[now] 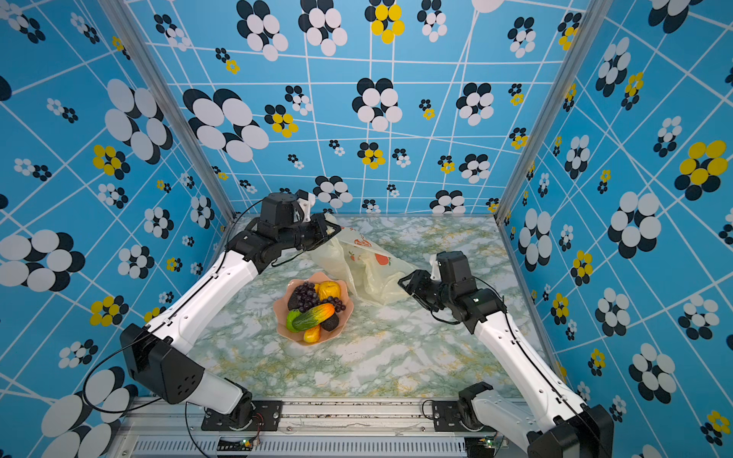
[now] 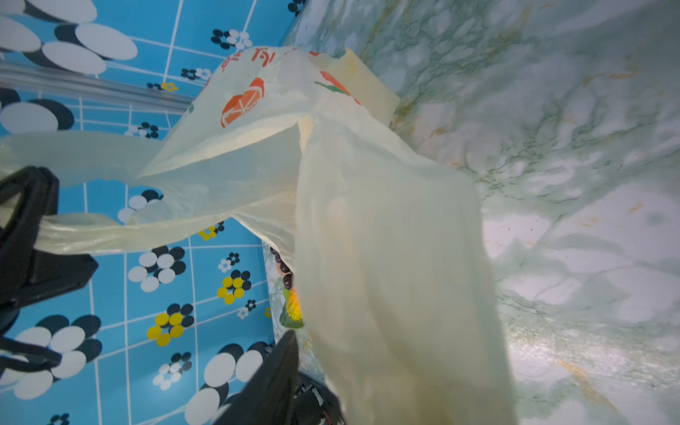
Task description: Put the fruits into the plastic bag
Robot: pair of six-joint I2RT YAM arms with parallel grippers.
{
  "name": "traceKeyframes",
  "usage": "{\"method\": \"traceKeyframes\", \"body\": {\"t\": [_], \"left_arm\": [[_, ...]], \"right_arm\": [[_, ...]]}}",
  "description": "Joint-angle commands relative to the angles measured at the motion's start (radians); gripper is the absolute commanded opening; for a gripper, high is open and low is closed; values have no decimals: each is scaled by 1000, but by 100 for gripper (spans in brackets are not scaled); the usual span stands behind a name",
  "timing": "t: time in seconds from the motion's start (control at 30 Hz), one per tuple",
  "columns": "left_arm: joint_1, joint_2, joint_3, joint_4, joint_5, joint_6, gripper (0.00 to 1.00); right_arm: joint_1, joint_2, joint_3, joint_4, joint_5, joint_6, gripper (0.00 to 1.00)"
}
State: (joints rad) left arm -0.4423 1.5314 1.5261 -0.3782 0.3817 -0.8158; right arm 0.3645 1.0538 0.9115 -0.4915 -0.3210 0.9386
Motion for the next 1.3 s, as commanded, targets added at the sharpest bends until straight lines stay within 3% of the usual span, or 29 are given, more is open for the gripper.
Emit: {"method": "traceKeyframes", "body": {"t": [0.0, 0.2, 0.37, 0.47, 0.53, 0.67, 0.77, 0.8, 0.87, 0.93, 1.0, 1.07, 1.13, 1.2, 1.27], "left_arm": [[-10, 10, 27, -11, -12, -1, 0], [-8, -8, 10, -33, -15, 10, 0], [15, -10, 78, -258, -60, 37, 0], [71, 54, 164, -381, -54, 36, 0], [125, 153, 288, -383, 15, -4, 0], [151, 412, 861, -253, 158, -22, 0], [131, 566, 1341, -151, 172, 42, 0], [129, 576, 1398, -73, 176, 54, 0], [127, 511, 1322, 95, 176, 68, 0], [110, 387, 1107, 273, 204, 123, 0], [77, 277, 925, 286, 217, 229, 0], [50, 210, 781, 125, 215, 378, 0], [37, 149, 489, -53, 150, 450, 0], [52, 157, 249, -293, -32, 373, 0], [70, 224, 116, -487, -29, 320, 0]], "right_arm": [[5, -22, -22, 24, 96, 44, 39], [4, -47, 11, -93, 257, 13, 0], [7, 18, 243, -388, 369, -112, 0], [-4, 152, 420, -411, 416, -230, 0], [-27, 308, 613, -341, 386, -301, 0], [-18, 701, 1454, -310, 338, -492, 0], [21, 975, 2165, -319, 360, -612, 0], [22, 993, 2250, -249, 347, -615, 0], [34, 848, 2007, -46, 321, -625, 0], [75, 646, 1677, 163, 334, -679, 0], [94, 554, 1524, 164, 340, -728, 0], [95, 499, 1367, 36, 351, -767, 0], [95, 419, 968, -33, 394, -781, 0], [78, 410, 586, -128, 438, -681, 0], [25, 448, 402, -237, 355, -540, 0]]}}
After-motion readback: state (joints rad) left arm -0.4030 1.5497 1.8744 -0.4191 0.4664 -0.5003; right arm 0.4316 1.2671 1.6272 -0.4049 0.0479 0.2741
